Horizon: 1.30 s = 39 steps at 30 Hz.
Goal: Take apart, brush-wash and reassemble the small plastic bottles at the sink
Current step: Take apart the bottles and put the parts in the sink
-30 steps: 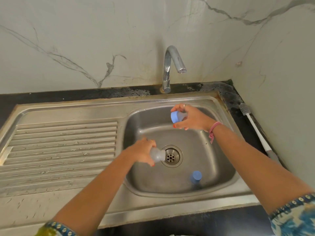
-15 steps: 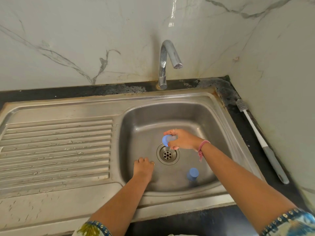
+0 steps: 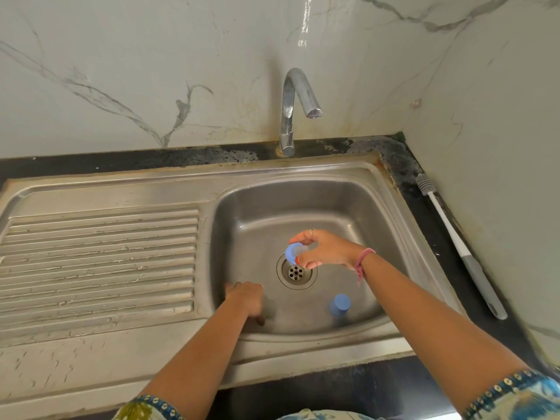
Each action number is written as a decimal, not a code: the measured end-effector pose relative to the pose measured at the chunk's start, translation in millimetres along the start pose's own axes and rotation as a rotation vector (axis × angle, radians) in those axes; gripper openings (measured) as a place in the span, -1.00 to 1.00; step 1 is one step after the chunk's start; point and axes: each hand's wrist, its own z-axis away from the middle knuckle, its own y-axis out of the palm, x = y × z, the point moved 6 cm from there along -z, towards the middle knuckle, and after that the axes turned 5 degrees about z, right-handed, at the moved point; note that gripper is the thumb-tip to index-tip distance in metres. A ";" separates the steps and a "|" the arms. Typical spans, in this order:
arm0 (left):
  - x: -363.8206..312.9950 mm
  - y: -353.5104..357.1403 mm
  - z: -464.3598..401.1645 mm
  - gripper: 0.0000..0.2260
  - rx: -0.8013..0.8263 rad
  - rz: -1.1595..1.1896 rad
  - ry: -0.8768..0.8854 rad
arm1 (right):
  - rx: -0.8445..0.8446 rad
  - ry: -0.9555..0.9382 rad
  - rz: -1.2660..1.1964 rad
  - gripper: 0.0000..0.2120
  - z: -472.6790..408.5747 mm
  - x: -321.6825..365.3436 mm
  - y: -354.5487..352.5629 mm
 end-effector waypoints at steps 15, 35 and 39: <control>-21.3 -105.8 104.1 -0.73 -0.384 1.765 0.597 | 0.128 -0.303 -0.559 -0.66 35.3 57.0 10.5; 6.0 -98.7 139.4 -0.77 -0.706 1.604 0.444 | -0.264 -0.427 -0.261 -0.80 54.4 84.1 37.5; 3.0 -96.7 144.2 -0.72 -0.379 1.812 0.631 | -0.320 -0.436 -0.225 -0.80 56.2 89.0 38.0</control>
